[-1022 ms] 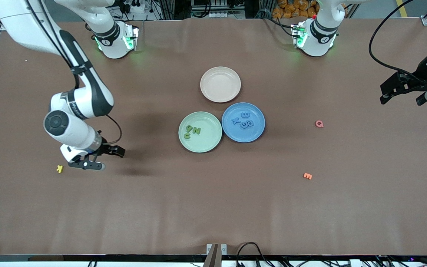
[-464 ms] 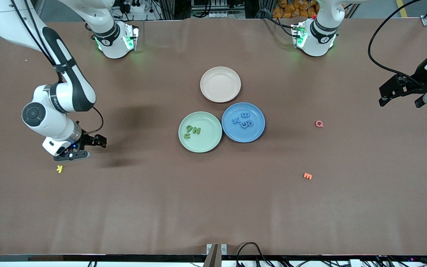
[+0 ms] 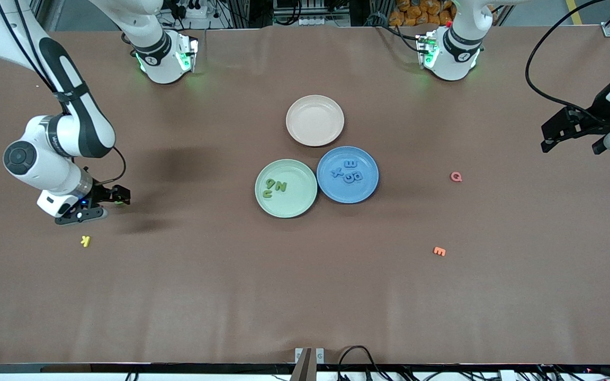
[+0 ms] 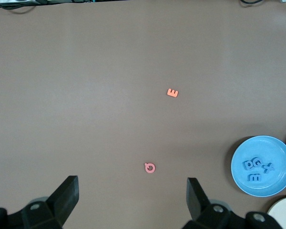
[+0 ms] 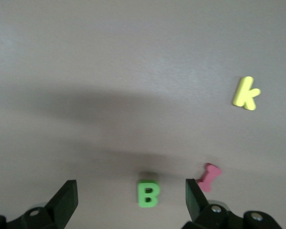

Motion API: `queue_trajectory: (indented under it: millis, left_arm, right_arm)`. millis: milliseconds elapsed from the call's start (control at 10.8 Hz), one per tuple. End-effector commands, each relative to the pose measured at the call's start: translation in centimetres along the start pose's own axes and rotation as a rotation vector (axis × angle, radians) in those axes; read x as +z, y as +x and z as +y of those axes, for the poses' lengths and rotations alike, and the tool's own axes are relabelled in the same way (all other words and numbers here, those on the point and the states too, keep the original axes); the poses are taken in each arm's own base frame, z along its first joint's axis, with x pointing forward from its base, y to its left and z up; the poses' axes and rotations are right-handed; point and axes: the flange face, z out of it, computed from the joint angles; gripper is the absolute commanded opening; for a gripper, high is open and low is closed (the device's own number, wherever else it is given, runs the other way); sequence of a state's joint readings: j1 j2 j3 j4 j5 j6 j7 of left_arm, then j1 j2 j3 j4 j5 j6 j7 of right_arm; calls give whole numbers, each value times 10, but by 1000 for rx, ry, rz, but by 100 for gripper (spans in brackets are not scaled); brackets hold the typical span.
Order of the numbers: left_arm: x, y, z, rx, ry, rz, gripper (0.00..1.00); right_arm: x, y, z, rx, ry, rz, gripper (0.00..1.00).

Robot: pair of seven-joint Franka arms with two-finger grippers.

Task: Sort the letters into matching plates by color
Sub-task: 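Move the right gripper down over the green letter 'B'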

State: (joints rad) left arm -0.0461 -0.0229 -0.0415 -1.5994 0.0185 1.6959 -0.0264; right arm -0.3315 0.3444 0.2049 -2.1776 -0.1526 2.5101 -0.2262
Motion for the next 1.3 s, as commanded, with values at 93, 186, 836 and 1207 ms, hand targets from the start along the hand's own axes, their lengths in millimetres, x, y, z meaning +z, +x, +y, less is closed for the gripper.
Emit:
queue_trajectory:
  millis: [93,186,836,1207]
  left_arm:
    - [-5,2,2,0,-16,14,100]
    - [-5,2,2,-3,-23,13,100]
    - [-3,3,1,-11,-39,10,100]
    - [-2,3,0,-13,-42,8,100]
  right_arm:
    - [21,-20,14,-25,-31,26,100]
    - [26,-24,12,-28,-29,28,100]
    - [62,-53,6,-15,-1,29,100]
    - [66,-57,8,-12,0,29,99]
